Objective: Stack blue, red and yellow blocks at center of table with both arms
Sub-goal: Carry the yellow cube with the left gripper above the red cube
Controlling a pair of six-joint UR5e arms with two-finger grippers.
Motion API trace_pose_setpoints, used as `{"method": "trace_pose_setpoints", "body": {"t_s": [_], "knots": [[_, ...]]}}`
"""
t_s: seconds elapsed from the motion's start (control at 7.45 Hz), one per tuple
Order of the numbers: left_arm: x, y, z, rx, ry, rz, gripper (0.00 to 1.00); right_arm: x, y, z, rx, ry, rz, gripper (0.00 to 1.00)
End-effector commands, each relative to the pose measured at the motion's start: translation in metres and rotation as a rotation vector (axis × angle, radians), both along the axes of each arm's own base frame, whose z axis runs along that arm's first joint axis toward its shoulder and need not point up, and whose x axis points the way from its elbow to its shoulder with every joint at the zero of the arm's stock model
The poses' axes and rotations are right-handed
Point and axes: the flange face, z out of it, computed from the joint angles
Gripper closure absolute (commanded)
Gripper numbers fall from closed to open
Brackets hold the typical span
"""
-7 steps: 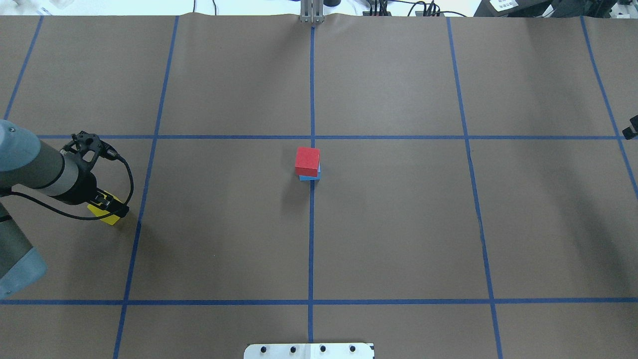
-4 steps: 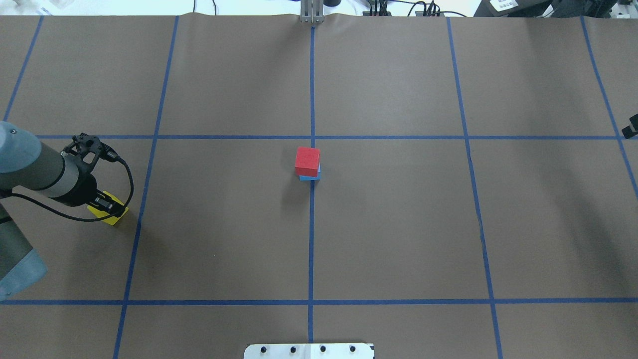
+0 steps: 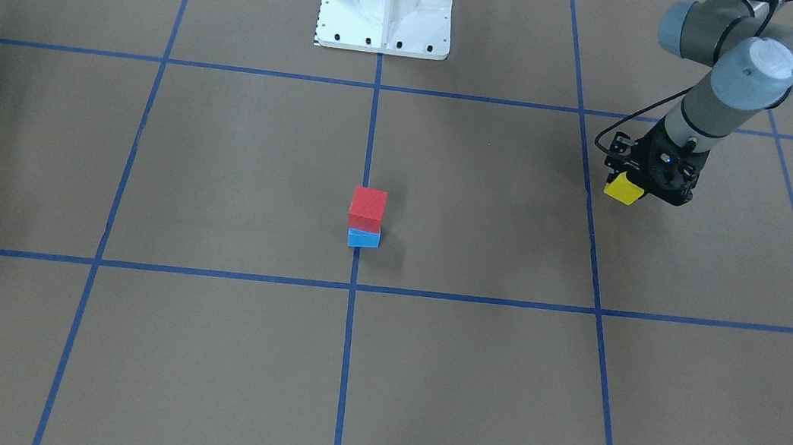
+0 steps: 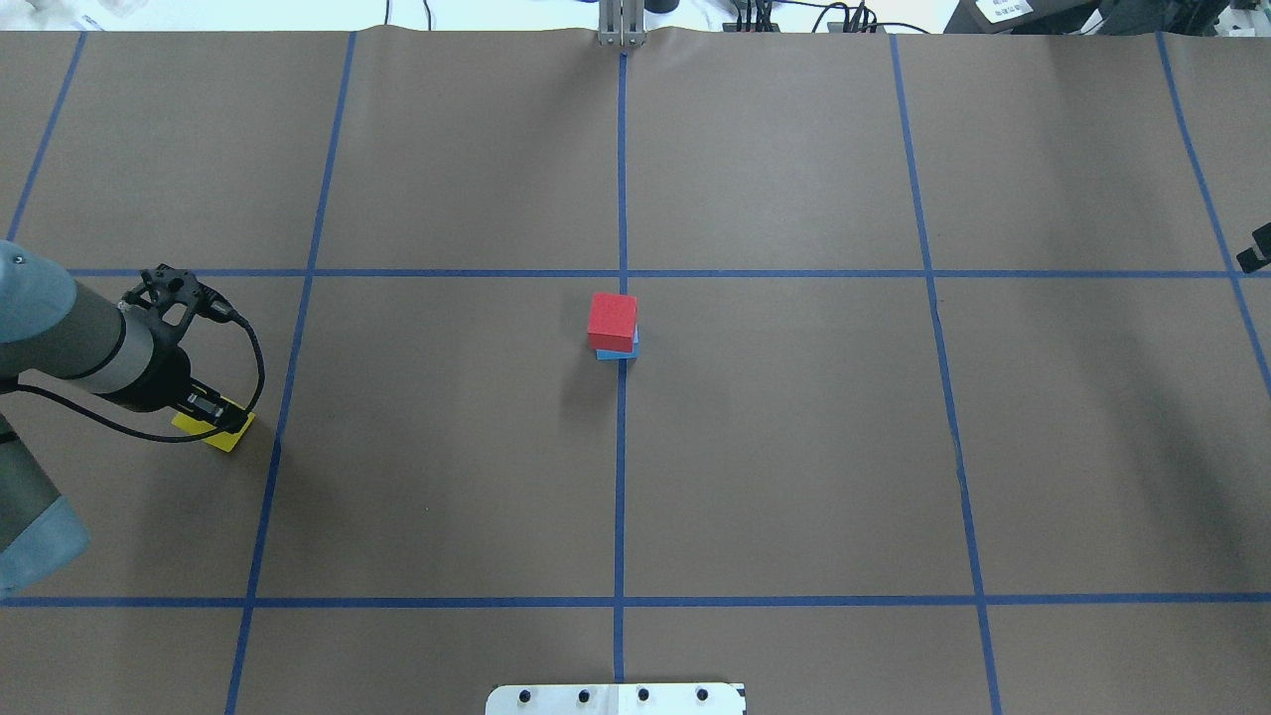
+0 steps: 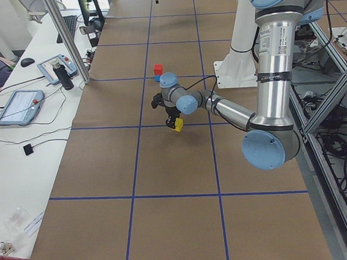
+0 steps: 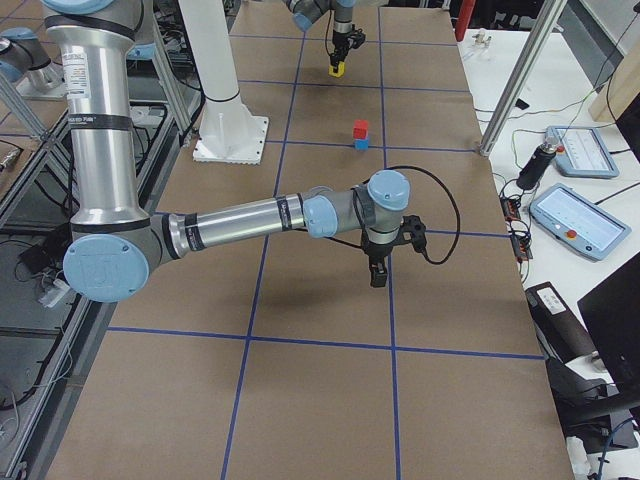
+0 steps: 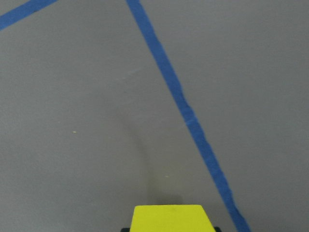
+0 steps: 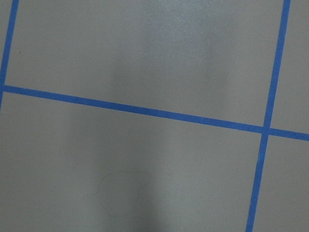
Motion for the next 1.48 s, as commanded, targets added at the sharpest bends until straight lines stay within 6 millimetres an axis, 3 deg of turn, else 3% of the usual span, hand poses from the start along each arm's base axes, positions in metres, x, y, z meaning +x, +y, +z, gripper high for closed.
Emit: {"method": "trace_pose_setpoints", "body": {"t_s": [0.0,0.13,0.27,0.4,0.67,0.81,0.94,1.07,1.34], "knots": [[0.018,-0.027,-0.128,-0.053,-0.03,-0.017,1.0,-0.001,-0.001,0.001,-0.002,0.002,-0.001,0.01],[0.038,-0.043,-0.207,-0.108,-0.037,-0.065,1.0,-0.001,-0.001,0.0,0.0,0.001,-0.001,0.01],[0.049,-0.05,-0.254,-0.166,-0.032,-0.123,1.0,-0.001,-0.001,0.001,-0.002,0.002,-0.001,0.01],[0.069,-0.061,-0.276,-0.205,-0.031,-0.154,1.0,0.0,0.0,0.0,0.002,0.004,-0.001,0.01],[0.136,-0.093,-0.335,-0.243,-0.023,-0.174,1.0,0.001,0.002,0.002,0.0,0.008,0.002,0.01],[0.168,-0.109,-0.354,-0.249,-0.017,-0.173,1.0,0.001,0.002,0.002,-0.002,0.006,0.001,0.01],[0.19,-0.116,-0.354,-0.242,-0.001,-0.168,1.0,0.001,0.001,0.002,-0.003,0.005,0.001,0.01],[0.2,-0.122,-0.348,-0.24,0.005,-0.168,1.0,0.001,0.001,0.002,-0.003,0.004,0.001,0.01],[0.214,-0.115,-0.343,-0.242,-0.002,-0.152,1.0,0.0,0.001,0.001,-0.004,0.002,0.001,0.01]]}}
